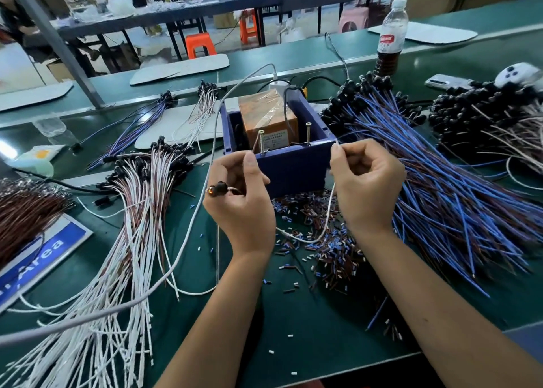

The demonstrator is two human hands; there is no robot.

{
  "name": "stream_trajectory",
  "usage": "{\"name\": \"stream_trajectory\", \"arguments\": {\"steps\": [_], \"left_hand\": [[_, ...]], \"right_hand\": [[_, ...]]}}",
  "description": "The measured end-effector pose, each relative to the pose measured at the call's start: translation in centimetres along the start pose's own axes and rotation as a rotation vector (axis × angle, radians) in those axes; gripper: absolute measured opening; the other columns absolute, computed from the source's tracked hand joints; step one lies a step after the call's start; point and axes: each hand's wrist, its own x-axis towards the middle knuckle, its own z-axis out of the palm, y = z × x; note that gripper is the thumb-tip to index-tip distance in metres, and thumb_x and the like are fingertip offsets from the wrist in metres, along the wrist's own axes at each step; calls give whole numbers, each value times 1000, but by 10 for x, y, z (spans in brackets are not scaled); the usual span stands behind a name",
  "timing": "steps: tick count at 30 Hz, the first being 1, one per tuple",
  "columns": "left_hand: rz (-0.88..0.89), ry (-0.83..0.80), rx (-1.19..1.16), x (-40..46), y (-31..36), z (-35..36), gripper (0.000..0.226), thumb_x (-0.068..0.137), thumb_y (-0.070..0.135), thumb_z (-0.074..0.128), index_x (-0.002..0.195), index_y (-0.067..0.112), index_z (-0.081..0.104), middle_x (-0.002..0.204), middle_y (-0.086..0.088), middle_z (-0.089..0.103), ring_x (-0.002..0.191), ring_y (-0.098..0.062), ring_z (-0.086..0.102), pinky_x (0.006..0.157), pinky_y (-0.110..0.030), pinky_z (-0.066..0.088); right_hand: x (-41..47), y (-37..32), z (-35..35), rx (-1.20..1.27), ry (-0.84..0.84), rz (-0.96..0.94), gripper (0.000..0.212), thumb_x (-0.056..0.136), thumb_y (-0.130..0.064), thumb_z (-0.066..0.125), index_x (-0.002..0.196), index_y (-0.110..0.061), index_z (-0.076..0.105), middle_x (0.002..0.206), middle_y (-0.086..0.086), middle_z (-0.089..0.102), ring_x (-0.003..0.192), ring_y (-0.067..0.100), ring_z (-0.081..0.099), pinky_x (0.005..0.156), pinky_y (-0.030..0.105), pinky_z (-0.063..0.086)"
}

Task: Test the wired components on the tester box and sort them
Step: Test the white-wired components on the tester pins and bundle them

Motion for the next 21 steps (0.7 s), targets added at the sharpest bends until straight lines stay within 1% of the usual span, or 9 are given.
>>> {"name": "stream_trajectory", "arguments": {"steps": [3,6,9,10,13,15,17,19,21], "left_hand": [[-108,-153,-63,-8,15,15,16,100,9,63,86,15,64,58,4,62,54,-10,57,61,-22,46],[-115,-331,-99,-19,36,44,17,98,10,65,83,17,66,58,3,63,54,-9,57,60,-19,46],[-178,-489,-136,-29,53,89,16,96,12,67,81,16,67,60,1,66,54,-6,59,57,-14,45],[-211,-555,-134,-34,57,105,15,96,14,67,81,16,67,61,2,67,55,-6,59,57,-16,45],[-339,-778,-113,-56,60,152,12,89,26,67,78,21,68,68,2,68,54,-9,54,58,-28,41],[-459,-864,-156,-77,60,183,11,85,26,66,80,18,70,74,-3,65,53,-12,44,57,-31,34],[-584,-870,-256,-96,63,211,11,93,15,63,90,7,70,74,-6,58,51,-11,39,52,-26,31],[-709,-840,-354,-111,71,239,20,104,8,51,94,1,67,74,-5,56,49,-7,38,47,-20,31],[-781,-825,-396,-122,81,263,36,111,13,41,87,5,67,76,-6,58,56,-7,42,51,-19,34]], "right_hand": [[17,-5,-12,28,22,40,16,95,-18,72,80,-15,71,67,-2,70,60,16,68,58,31,55],[41,-10,-31,78,84,76,18,95,-19,72,77,-18,69,62,0,70,49,13,64,52,26,49],[66,-9,-68,100,158,121,18,93,-19,72,76,-17,68,59,3,68,43,13,61,48,25,46],[74,-6,-84,89,175,134,19,93,-20,72,75,-19,67,57,2,68,43,14,60,47,26,46],[95,5,-137,4,241,200,18,88,-27,73,71,-25,67,57,-1,67,45,13,61,51,27,47],[107,16,-177,-68,334,257,18,84,-30,74,69,-25,66,60,0,66,50,14,61,54,30,47],[116,27,-222,-84,466,325,15,82,-28,73,69,-22,67,62,4,62,56,22,58,56,37,45],[126,35,-277,-99,671,350,12,82,-25,68,80,-14,70,66,3,61,63,24,56,58,40,44],[132,35,-326,-221,893,299,25,86,-30,56,95,-8,66,85,7,67,75,15,57,71,43,51]]}}
